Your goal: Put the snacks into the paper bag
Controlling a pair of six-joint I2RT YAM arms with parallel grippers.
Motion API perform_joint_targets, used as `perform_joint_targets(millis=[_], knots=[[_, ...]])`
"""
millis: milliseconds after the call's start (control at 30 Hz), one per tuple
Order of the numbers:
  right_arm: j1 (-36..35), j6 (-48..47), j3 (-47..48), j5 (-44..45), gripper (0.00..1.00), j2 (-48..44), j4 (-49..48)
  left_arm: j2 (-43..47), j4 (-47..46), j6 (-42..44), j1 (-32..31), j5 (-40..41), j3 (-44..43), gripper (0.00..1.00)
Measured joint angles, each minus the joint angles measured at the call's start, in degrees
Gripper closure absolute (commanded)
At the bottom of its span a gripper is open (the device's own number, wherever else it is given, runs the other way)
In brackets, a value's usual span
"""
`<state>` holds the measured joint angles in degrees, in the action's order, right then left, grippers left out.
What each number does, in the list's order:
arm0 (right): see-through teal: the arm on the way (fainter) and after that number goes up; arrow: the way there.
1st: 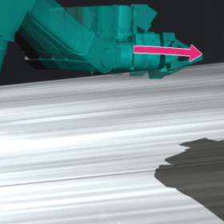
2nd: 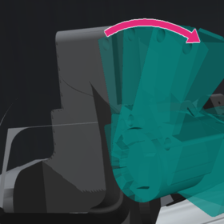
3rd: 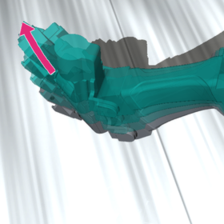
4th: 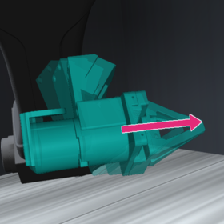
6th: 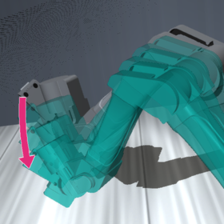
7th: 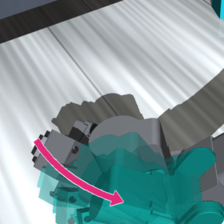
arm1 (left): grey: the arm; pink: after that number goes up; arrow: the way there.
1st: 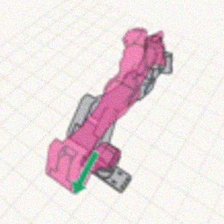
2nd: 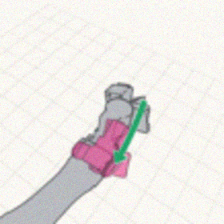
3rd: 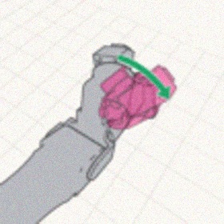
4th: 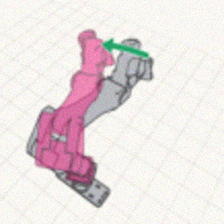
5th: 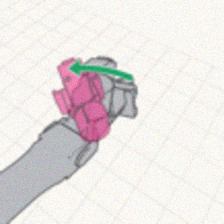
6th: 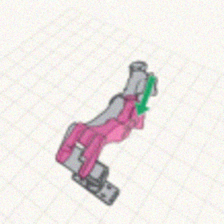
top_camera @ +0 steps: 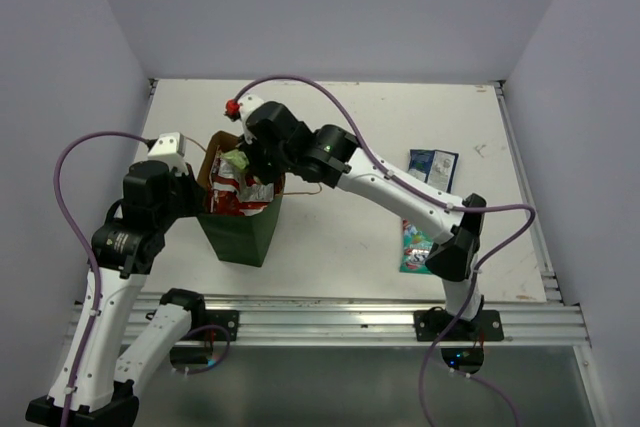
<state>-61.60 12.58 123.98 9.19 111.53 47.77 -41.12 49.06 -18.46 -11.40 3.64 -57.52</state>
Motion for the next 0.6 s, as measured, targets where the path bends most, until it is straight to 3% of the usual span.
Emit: perform_joint_targets(millis=[33,100,167,333,467,600], knots=[[0.24,0.24,-0.26,-0.07,0.53,0.0,0.55,0.0,0.0,0.0,0.0,0.0,0.0,1.0],[0.57,0.52,-0.31,-0.31,0.25,0.0,0.98,0.0,-0.02,0.0,0.0,-0.02,0.0,1.0],[0.9,0.52,-0.39,-0.39,0.16,-0.04,1.09,-0.02,-0.07,0.0,0.0,-0.07,0.0,1.0],[0.92,0.55,-0.59,0.72,0.01,-0.46,1.38,-0.02,-0.11,0.0,0.0,-0.22,0.0,1.0],[3.06,0.39,-3.5,3.91,0.02,-4.04,2.12,0.0,-0.11,0.0,0.0,-0.24,0.0,1.0],[18.03,1.92,-19.5,3.76,0.01,-15.47,-0.24,0.0,-0.11,0.0,0.0,-0.26,0.02,1.0]])
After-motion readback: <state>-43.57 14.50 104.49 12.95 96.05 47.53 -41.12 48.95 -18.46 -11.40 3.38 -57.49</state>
